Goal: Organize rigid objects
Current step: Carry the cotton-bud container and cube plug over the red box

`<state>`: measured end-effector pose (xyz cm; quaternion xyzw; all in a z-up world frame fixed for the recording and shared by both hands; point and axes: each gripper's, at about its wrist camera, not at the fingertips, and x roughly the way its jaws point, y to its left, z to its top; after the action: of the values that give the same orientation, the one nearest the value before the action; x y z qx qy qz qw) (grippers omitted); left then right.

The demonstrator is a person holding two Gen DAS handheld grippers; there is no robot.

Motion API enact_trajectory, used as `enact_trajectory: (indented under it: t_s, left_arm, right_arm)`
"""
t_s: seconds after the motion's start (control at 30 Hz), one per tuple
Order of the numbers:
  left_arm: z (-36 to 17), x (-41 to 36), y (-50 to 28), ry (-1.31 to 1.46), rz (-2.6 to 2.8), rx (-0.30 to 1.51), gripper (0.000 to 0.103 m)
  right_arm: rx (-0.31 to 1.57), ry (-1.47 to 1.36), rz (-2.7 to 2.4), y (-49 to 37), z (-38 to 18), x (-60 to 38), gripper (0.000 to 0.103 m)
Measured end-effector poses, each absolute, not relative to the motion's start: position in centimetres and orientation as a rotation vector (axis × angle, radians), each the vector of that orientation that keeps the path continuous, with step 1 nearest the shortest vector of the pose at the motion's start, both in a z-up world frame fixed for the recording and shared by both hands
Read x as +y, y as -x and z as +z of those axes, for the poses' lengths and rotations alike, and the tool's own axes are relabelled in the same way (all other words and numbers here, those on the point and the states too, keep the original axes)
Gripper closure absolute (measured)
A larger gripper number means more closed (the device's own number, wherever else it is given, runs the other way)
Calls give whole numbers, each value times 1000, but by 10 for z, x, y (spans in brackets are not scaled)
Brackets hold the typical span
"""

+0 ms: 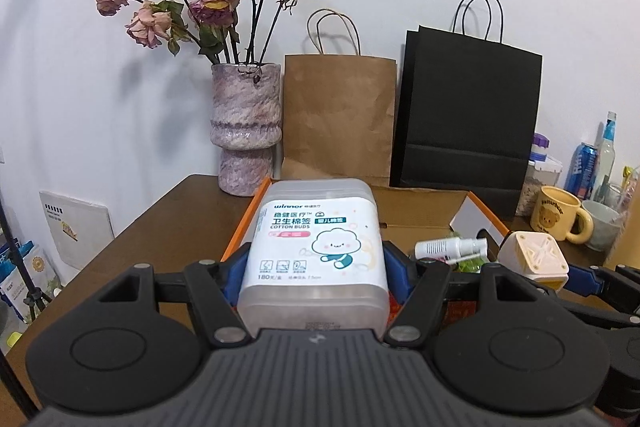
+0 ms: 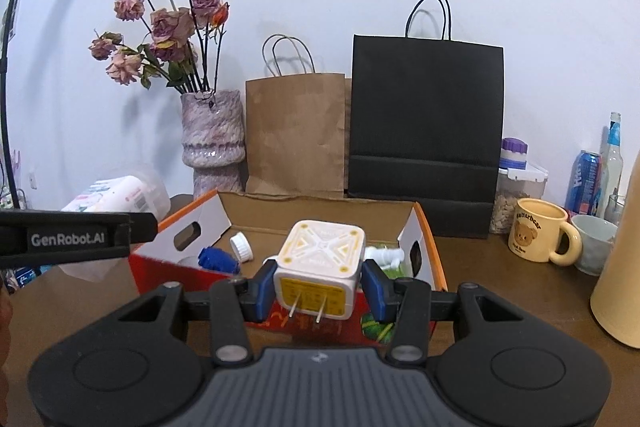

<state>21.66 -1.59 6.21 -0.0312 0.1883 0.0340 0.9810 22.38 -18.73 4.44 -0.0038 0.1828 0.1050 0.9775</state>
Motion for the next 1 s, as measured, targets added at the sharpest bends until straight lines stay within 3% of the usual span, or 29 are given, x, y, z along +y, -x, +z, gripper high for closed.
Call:
enact_trajectory:
  t_s: [1.0]
  left_arm:
    - [57, -19, -330, 40, 146, 383, 36]
  right_arm:
    - [410, 12, 218, -343, 38, -177, 59]
